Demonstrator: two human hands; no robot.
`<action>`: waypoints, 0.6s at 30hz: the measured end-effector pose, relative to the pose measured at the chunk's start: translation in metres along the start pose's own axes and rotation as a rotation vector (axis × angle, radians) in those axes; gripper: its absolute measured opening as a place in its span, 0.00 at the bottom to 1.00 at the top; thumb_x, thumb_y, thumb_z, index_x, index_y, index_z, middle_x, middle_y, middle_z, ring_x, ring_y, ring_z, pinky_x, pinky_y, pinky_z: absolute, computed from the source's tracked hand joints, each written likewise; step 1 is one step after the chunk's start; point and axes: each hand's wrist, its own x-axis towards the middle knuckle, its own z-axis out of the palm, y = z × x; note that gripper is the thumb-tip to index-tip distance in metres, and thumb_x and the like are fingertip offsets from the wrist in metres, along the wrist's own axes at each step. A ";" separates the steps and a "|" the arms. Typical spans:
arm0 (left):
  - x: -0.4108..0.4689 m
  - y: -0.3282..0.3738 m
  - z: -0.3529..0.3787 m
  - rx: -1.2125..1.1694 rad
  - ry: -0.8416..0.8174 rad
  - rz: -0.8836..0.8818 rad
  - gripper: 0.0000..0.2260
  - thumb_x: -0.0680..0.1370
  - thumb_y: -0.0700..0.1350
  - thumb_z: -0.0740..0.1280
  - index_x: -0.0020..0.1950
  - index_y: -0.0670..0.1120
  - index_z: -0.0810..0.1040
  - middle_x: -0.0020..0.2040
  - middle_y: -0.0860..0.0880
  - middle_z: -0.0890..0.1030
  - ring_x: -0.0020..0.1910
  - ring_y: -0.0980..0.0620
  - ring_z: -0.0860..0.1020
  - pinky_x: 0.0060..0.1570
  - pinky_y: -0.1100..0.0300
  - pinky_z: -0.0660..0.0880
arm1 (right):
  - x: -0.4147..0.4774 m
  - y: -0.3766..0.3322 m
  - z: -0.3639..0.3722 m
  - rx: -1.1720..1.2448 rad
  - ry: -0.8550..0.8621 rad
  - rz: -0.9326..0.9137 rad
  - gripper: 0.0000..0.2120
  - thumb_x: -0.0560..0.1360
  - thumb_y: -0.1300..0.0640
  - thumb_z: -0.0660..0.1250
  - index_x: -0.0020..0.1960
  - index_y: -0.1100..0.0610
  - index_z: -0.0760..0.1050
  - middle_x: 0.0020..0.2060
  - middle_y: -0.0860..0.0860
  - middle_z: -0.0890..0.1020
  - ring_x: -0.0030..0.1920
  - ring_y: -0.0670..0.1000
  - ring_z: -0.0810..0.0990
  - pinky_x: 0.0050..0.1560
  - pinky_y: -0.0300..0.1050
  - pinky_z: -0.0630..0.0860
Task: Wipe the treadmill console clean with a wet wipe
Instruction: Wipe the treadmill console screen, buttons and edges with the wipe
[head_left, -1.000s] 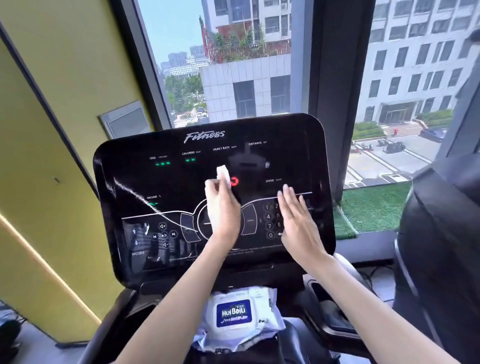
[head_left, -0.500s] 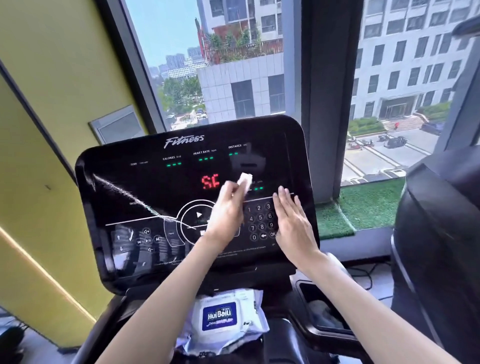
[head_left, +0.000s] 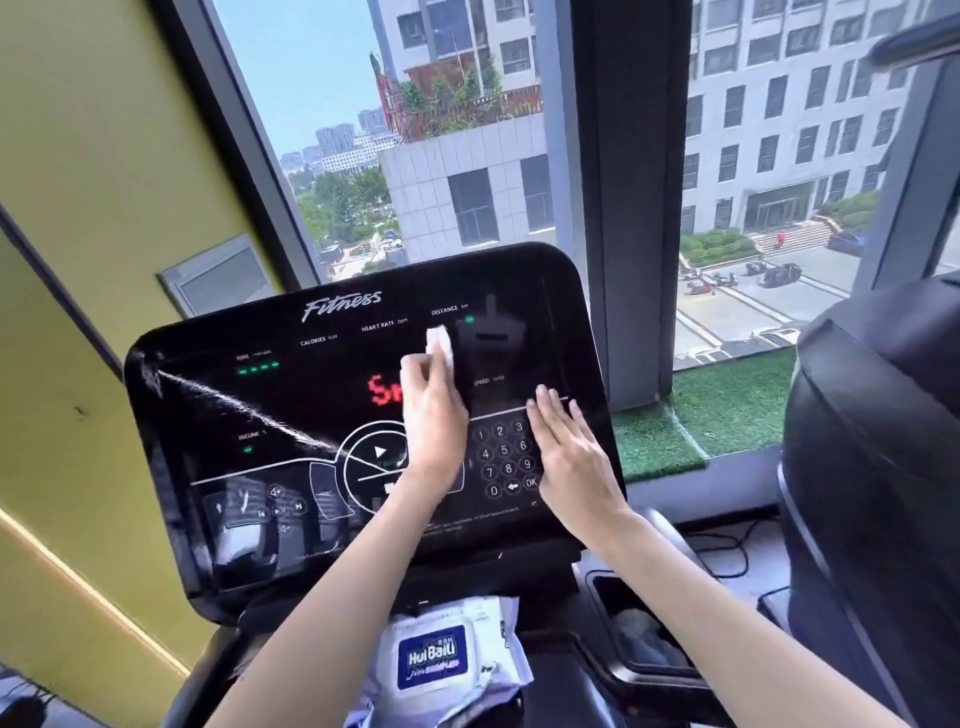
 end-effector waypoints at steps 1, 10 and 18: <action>-0.008 0.006 0.005 0.017 -0.144 0.175 0.23 0.72 0.27 0.63 0.67 0.38 0.70 0.48 0.43 0.69 0.42 0.49 0.70 0.37 0.59 0.75 | 0.000 0.001 -0.001 0.007 0.001 0.001 0.40 0.59 0.75 0.70 0.69 0.69 0.63 0.70 0.64 0.65 0.71 0.57 0.63 0.71 0.54 0.58; 0.059 0.020 0.013 -0.056 -0.179 0.327 0.24 0.71 0.24 0.61 0.64 0.40 0.74 0.45 0.41 0.70 0.41 0.43 0.72 0.43 0.51 0.76 | -0.008 0.013 -0.003 0.142 0.095 0.116 0.39 0.65 0.77 0.65 0.74 0.64 0.57 0.74 0.56 0.58 0.74 0.51 0.54 0.73 0.47 0.51; 0.035 0.038 0.023 -0.012 -0.367 0.502 0.27 0.65 0.24 0.63 0.62 0.41 0.75 0.46 0.42 0.71 0.44 0.47 0.67 0.29 0.51 0.76 | -0.021 0.008 0.002 0.098 0.123 0.248 0.39 0.62 0.79 0.65 0.71 0.66 0.61 0.72 0.60 0.63 0.72 0.54 0.61 0.72 0.48 0.55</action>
